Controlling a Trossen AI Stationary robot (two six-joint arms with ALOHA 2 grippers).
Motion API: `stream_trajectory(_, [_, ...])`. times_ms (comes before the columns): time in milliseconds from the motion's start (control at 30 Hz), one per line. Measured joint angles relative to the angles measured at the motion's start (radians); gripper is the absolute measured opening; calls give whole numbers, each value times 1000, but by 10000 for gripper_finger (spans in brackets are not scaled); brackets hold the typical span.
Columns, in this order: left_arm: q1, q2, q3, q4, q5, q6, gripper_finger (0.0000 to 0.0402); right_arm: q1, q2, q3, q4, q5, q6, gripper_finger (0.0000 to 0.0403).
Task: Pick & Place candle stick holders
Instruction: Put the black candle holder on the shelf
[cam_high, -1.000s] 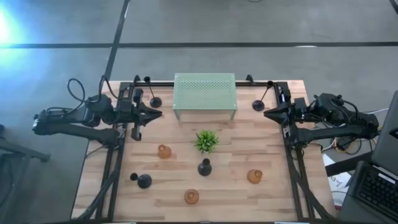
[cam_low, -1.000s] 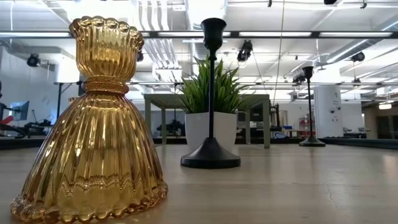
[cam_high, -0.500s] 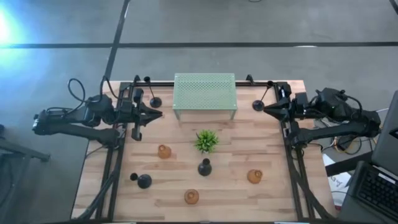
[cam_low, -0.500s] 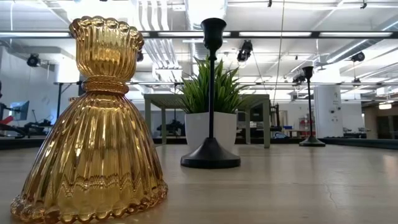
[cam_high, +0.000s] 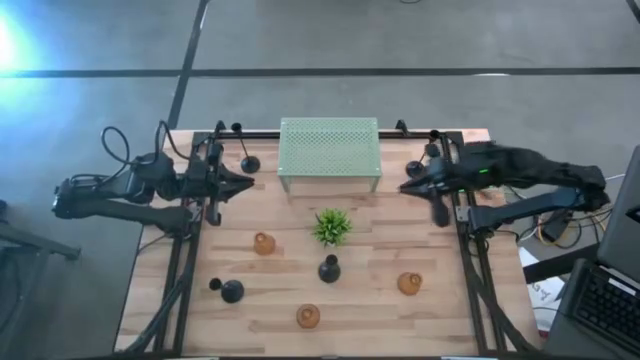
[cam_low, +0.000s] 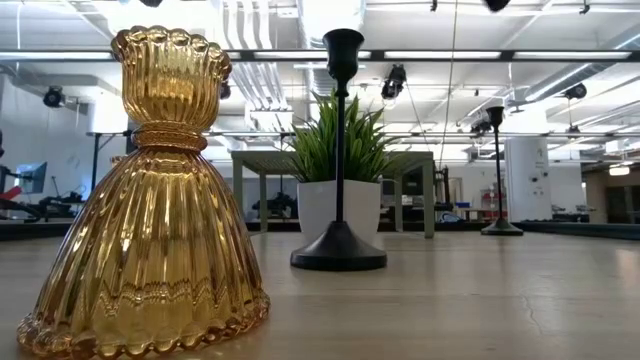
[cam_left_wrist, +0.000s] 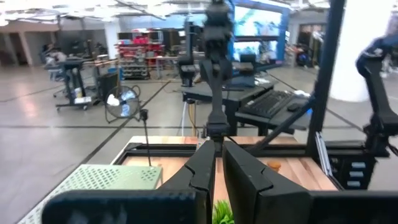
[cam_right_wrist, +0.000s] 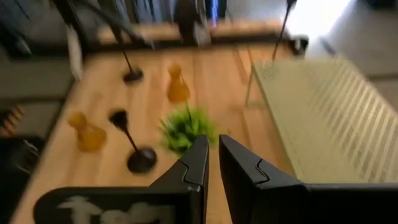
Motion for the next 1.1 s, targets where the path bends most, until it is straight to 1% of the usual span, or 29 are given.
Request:
stream_trajectory(133, [0, -13, 0, -25, -41, -40, 37, 34, 42, -15, -58, 100, 28, 34])
stream_trajectory(233, [0, -23, 0, -47, -63, -59, 37, 94, 33, -54, -126, 241, 123, 34])
stream_trajectory(367, [0, -35, 0, -67, -66, -51, 37, 211, -63, -125, -194, 436, 330, 34])
stream_trajectory(500, [0, -37, 0, -77, -66, -15, 37, 355, -168, -231, -216, 625, 552, 34])
stream_trajectory(633, [0, -37, 0, -78, -66, 32, 37, 456, -246, -325, -216, 797, 704, 34])
stream_trajectory(733, [0, -37, 0, -77, -66, 54, 37, 484, -267, -389, -215, 890, 785, 34])
stream_trajectory(833, [0, -37, 0, -79, -66, 68, 37, 486, -266, -445, -215, 956, 875, 33])
stream_trajectory(933, [0, -37, 0, -87, -71, 89, 37, 484, -250, -491, -216, 1047, 977, 33])
stream_trajectory(1100, [0, -38, 0, -94, -140, 122, 37, 477, -205, -545, -216, 1165, 1131, 33])
